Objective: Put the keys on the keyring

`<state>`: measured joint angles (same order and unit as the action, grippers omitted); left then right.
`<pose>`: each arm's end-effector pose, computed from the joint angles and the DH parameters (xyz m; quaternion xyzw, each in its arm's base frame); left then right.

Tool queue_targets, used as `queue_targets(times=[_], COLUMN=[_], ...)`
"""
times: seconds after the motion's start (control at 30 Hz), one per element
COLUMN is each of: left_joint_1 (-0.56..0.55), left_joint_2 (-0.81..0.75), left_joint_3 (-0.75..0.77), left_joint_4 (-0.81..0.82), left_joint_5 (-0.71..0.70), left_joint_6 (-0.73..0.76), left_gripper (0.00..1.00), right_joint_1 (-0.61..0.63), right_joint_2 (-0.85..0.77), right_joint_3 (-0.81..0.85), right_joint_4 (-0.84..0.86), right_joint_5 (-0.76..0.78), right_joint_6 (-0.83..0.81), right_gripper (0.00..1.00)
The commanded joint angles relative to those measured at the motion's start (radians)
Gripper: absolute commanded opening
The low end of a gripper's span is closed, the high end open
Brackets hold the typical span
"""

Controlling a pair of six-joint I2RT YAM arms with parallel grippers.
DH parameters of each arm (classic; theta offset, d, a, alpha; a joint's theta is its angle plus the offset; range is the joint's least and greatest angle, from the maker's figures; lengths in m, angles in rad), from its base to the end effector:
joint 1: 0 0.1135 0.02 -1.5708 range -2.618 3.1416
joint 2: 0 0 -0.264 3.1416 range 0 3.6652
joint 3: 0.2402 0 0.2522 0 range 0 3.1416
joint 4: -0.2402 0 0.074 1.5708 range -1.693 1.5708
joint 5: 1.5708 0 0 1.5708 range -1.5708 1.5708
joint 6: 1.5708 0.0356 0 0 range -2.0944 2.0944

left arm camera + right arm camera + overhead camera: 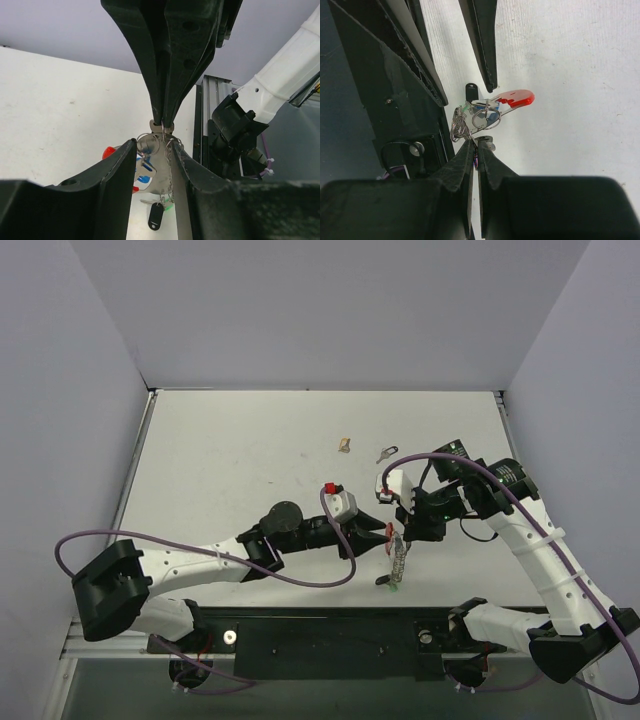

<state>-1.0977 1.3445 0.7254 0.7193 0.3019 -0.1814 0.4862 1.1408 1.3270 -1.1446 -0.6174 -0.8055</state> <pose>0.1284 -0.2741 0.2883 0.3933 0.5455 -0.5185 0.5281 0.1661 0.1111 0.3735 -0.6199 0.6703 0.2403 0.3296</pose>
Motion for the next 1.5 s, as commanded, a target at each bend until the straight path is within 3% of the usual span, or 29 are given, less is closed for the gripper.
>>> queue_targets(times=[0.0,0.6,0.9,1.07,1.47], left_joint_1=[-0.007,-0.021,-0.021,-0.021,-0.021], left_joint_2=[0.03,0.102,0.116,0.123,0.113], left_joint_3=[0.048,0.114,0.137,0.149,0.157], left_joint_4=[0.092,0.078,0.022,0.008,-0.047], left_joint_5=[0.037,0.062,0.062,0.077,0.085], left_joint_6=[-0.038,-0.063,-0.053,-0.052,-0.036], left_gripper=[0.43,0.38,0.33,0.24,0.25], right_joint_1=[0.002,-0.006,-0.008,-0.009,-0.017], right_joint_2=[-0.004,-0.009,-0.012,-0.015,-0.016], right_joint_3=[0.024,0.017,0.014,0.012,0.014], right_joint_4=[-0.037,-0.029,-0.024,-0.023,-0.023], right_joint_5=[-0.038,-0.067,-0.074,-0.076,-0.084], right_joint_6=[-0.006,-0.003,0.0,0.0,0.003], right_gripper=[0.0,0.0,0.0,0.0,0.0])
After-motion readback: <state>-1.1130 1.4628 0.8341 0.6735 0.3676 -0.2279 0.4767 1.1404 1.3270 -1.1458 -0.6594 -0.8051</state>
